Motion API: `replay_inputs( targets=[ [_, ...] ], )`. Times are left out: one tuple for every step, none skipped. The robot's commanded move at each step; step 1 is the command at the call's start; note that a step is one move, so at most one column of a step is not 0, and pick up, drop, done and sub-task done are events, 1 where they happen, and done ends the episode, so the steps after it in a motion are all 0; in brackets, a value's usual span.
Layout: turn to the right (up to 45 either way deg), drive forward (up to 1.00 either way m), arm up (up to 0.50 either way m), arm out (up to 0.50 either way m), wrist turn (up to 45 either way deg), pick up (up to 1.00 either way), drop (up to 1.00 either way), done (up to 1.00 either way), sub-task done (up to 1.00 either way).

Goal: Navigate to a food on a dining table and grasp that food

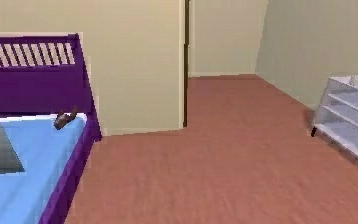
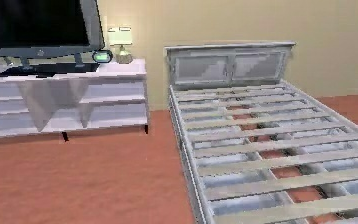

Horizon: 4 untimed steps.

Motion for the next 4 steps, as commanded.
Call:
replay_inputs(
  targets=[
    [12.0, 0.00, 0.00, 0.00, 0.0, 0.00, 0.00, 0.00, 0.00],
    [0.0, 1.00, 0.00, 0.00, 0.0, 0.00, 0.00, 0.00, 0.00],
    [3.0, 0.00, 0.00, 0.00, 0.0, 0.00, 0.00, 0.00, 0.00],
    [0.0, 1.00, 0.00, 0.00, 0.0, 0.00, 0.00, 0.00, 0.00]
  ],
)
